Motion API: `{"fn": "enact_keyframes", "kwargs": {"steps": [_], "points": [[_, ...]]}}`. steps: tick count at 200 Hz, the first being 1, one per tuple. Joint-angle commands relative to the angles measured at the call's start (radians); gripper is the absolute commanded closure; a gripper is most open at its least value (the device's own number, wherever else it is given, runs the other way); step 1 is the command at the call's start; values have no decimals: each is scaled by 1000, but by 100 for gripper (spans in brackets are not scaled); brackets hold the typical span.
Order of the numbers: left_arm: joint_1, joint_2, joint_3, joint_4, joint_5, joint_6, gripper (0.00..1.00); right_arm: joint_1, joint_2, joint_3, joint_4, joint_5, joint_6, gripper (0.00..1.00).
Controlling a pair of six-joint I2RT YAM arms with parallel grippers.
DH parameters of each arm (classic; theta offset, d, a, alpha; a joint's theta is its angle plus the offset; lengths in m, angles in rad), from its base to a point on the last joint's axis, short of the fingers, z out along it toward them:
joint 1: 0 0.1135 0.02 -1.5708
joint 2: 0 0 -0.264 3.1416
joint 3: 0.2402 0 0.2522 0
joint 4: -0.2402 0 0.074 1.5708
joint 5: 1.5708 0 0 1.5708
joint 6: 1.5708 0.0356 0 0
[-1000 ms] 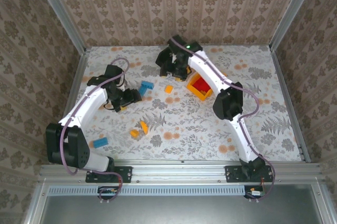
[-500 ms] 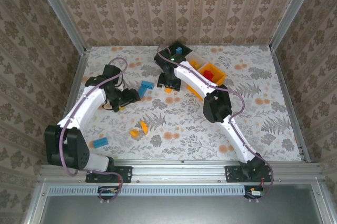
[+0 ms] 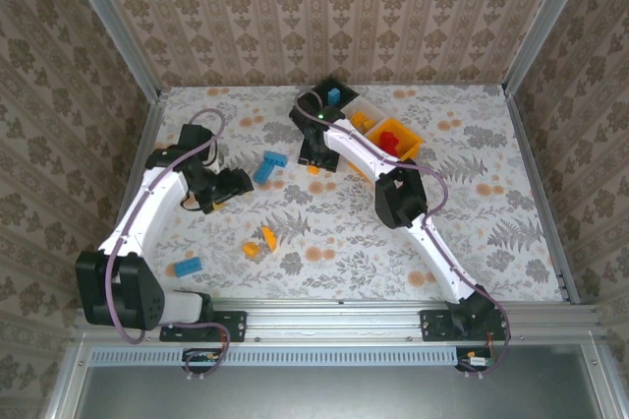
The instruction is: Sort the legos into containers by color
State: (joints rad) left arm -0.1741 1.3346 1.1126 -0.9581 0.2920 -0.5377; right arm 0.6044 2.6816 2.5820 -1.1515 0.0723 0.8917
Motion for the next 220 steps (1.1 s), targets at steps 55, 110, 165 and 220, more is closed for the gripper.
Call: {"fn": "enact_keyframes", "kwargs": {"steps": [55,110,165,220], "points": [[15,-4,-12,-1,39,16,26,-8,26,26,-61,24,-16,59],[14,19,-30,54,53,-2,26,-8,-111,-103,-20,24,-80,72],[10,68,-24,121,82,-32,26,-25,-327,-143,-8,-55,-129,73],[-28,124,4,159,93,-51,26,-159,-340,-44,-45,-94,-143,73]]}}
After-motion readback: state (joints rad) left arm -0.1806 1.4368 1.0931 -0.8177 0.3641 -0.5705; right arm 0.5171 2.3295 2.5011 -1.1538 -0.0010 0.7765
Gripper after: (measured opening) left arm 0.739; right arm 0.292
